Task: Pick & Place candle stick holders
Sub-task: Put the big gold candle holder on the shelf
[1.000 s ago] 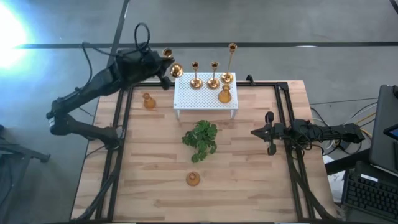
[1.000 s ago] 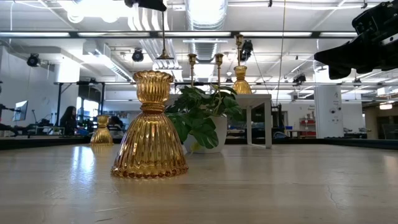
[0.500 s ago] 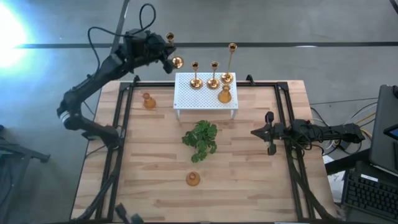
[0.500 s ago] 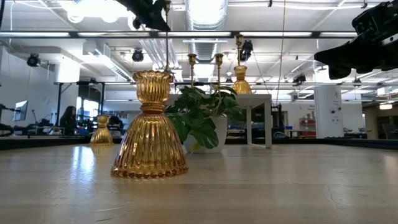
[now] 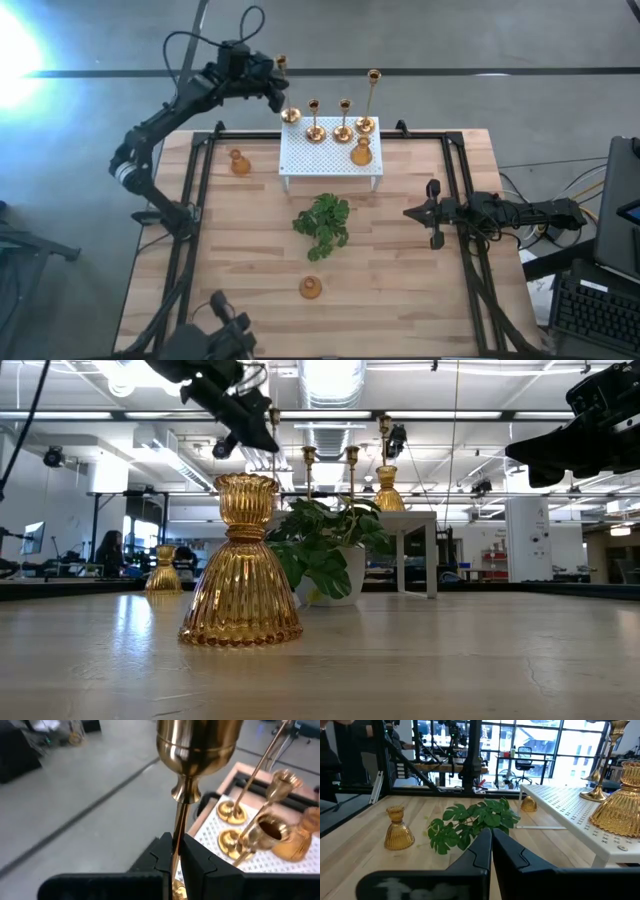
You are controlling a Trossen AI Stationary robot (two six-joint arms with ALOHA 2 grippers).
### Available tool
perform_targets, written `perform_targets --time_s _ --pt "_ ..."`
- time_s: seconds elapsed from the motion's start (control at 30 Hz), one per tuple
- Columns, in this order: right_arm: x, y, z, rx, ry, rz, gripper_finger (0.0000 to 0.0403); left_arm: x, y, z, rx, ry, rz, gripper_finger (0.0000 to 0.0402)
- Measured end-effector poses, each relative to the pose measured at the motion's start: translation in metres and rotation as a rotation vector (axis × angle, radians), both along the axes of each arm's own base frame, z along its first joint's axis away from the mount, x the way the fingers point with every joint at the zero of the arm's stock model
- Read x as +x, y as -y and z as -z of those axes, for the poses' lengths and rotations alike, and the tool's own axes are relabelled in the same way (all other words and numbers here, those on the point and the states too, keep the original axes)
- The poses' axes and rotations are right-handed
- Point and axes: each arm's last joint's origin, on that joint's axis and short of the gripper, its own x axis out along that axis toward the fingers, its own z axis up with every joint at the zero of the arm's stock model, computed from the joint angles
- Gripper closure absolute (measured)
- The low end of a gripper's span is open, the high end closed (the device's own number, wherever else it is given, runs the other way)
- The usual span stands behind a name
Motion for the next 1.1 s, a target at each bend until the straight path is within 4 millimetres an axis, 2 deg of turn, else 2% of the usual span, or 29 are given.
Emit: perform_targets --time_s 0.13,0.53,0.93,1.1 --pt "0.000 0.000 0.000 0.000 0.000 0.000 0.0394 0.006 -0.006 0.011 -0.039 -0.015 0.015 0.0382" --pt "0.000 0.000 0.000 0.000 0.000 0.000 0.0394 0.008 -0.007 0.015 -0.088 0.010 0.062 0.0382" --pt "0.000 0.000 0.000 0.000 0.000 0.000 0.0394 0.009 -0.006 0.016 -0.035 -0.025 0.096 0.0382" --pt "0.000 0.000 0.000 0.000 0.000 0.000 0.0394 0.012 -0.006 0.025 -0.014 -0.032 0.111 0.0382"
